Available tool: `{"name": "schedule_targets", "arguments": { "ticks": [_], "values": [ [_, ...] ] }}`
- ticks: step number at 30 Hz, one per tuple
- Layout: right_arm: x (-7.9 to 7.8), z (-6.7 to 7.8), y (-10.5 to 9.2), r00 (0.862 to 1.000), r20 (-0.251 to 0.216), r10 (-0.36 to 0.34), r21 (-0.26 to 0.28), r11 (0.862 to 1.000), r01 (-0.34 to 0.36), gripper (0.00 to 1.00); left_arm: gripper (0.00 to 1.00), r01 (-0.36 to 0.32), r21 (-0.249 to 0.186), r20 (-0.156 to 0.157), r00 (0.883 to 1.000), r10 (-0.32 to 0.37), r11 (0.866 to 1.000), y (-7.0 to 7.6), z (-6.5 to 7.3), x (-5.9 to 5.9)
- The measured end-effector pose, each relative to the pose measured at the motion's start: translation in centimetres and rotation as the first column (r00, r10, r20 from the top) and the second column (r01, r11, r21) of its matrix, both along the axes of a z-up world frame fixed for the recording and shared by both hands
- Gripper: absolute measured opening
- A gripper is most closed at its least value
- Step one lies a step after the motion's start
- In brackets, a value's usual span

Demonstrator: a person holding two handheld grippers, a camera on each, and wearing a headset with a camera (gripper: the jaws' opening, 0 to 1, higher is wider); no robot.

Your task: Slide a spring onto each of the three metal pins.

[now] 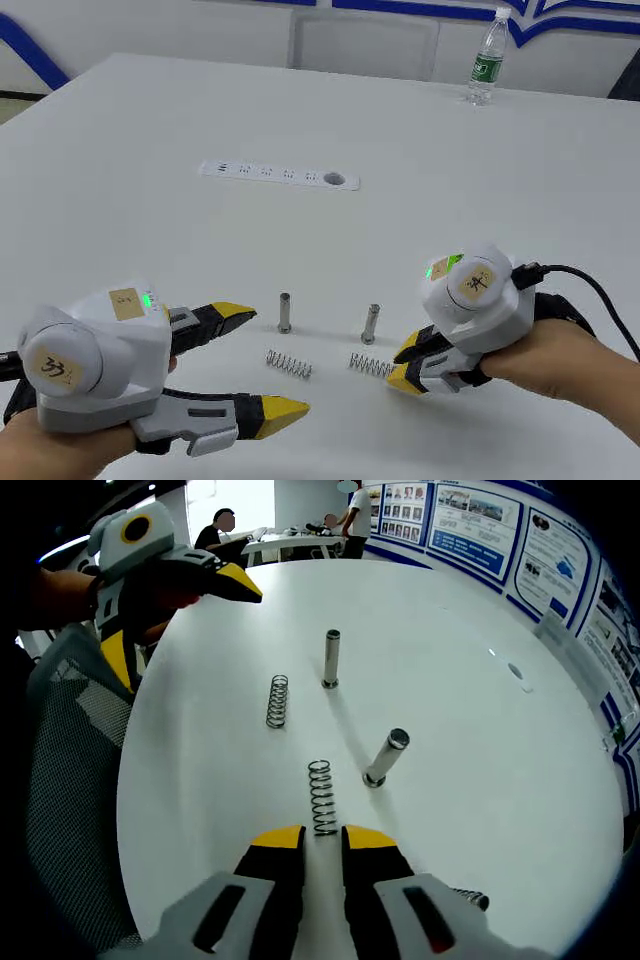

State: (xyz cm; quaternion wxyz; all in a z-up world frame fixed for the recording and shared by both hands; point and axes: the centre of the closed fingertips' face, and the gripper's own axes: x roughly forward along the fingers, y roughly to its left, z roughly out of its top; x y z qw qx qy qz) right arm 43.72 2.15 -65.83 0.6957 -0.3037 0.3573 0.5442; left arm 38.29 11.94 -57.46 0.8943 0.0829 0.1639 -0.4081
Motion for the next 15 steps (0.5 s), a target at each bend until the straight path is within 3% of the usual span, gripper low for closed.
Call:
{"name": "schedule_targets", "arguments": {
  "ticks": [15],
  "values": [
    [0.02,-0.76,0.24,1.000,-0.010,0.018,-0.017,1.000,-0.018,0.12,0.68,0.013,0.001,-0.002,1.000,-0.013,1.000,-0.51,-0.13,-0.13]
  ]
}}
